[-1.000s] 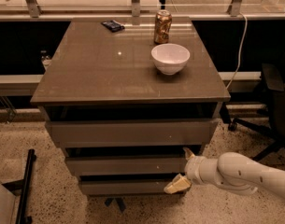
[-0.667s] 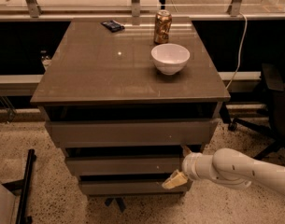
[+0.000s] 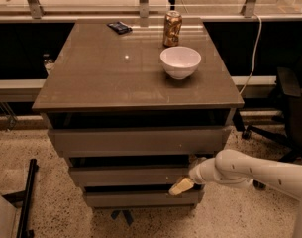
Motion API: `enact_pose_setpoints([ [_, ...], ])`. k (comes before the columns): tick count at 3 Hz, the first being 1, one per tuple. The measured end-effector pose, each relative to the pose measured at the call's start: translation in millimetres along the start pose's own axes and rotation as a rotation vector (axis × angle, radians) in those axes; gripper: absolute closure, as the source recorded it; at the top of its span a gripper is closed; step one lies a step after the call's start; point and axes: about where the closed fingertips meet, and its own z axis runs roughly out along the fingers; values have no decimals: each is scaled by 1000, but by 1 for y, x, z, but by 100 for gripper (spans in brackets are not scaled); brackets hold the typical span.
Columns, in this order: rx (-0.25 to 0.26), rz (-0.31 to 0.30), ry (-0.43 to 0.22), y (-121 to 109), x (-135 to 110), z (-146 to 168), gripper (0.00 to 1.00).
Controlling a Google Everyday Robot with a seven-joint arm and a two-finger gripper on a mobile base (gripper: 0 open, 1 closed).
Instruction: Open middle drawer
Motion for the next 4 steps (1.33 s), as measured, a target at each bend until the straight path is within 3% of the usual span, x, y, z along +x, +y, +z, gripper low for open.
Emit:
enact_pose_setpoints([
  [1,-30,-34,42,-4,4,11,18],
  [2,-43,-95,95,0,6,2,41],
  [4,-110,-177,207,38,27,-26,88],
])
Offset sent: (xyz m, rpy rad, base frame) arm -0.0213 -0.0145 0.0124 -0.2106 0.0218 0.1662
